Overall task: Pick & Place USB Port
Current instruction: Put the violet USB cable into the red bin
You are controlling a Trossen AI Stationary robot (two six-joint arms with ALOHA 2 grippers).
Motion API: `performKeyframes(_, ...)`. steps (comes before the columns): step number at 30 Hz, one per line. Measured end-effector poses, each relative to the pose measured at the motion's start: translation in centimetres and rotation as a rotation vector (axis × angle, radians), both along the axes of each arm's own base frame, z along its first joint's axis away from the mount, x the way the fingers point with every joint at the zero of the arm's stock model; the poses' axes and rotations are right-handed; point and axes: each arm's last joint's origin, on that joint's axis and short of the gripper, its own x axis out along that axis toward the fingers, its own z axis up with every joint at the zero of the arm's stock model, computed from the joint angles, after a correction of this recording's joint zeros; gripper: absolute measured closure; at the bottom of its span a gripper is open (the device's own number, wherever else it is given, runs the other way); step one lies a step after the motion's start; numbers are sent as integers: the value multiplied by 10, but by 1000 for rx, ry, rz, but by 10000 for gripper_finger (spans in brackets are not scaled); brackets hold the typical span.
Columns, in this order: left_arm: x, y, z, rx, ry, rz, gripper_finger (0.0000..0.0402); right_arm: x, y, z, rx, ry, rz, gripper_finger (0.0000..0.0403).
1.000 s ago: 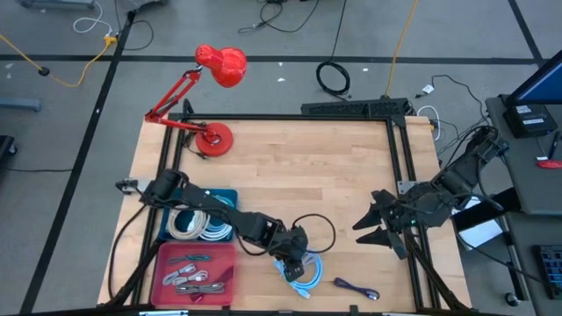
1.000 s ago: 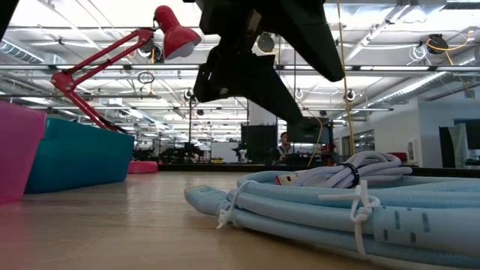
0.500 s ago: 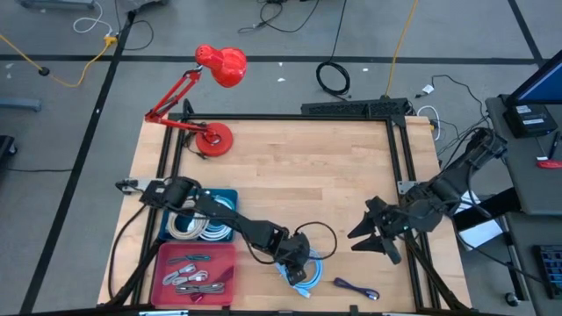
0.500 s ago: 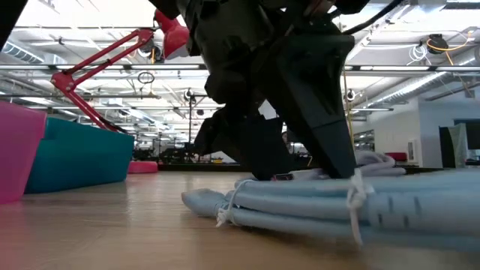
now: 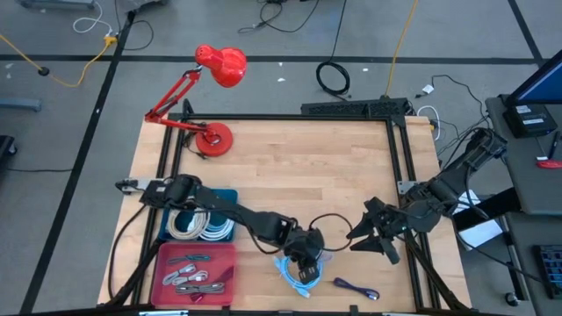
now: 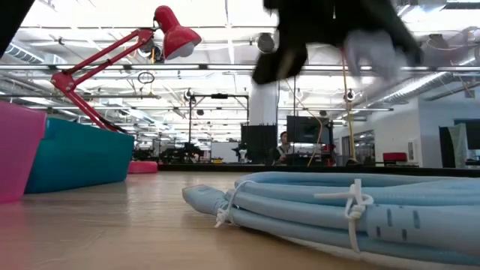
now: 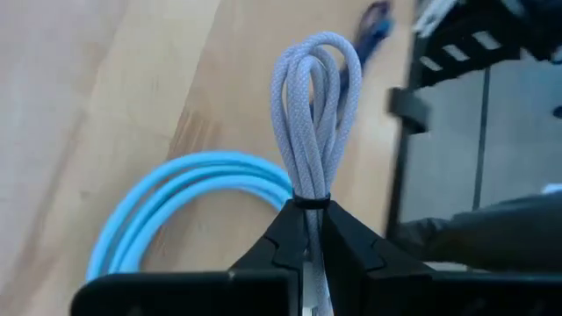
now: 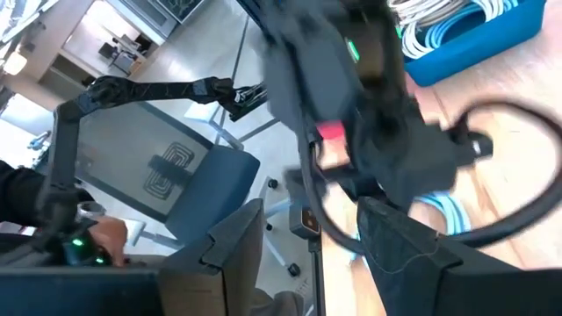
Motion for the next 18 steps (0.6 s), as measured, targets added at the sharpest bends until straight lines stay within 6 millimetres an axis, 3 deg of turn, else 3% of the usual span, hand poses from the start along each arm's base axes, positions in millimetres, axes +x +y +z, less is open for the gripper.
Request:
performKeyframes(4,-4,2,44,43,9,-37,383,0,0,1,-7,-8,4,227)
performKeyframes(7,-18,1,61,91,120,-87,383,0,0,0,-12,-9,4,227)
performKeyframes(14,-96,-30,82,320,540,-254,384,0,0,-1,-31,-1,9,228)
performKeyframes(18,-127,-66,80,396,603,-338,384,0,0,-1,-42,-3,12,231)
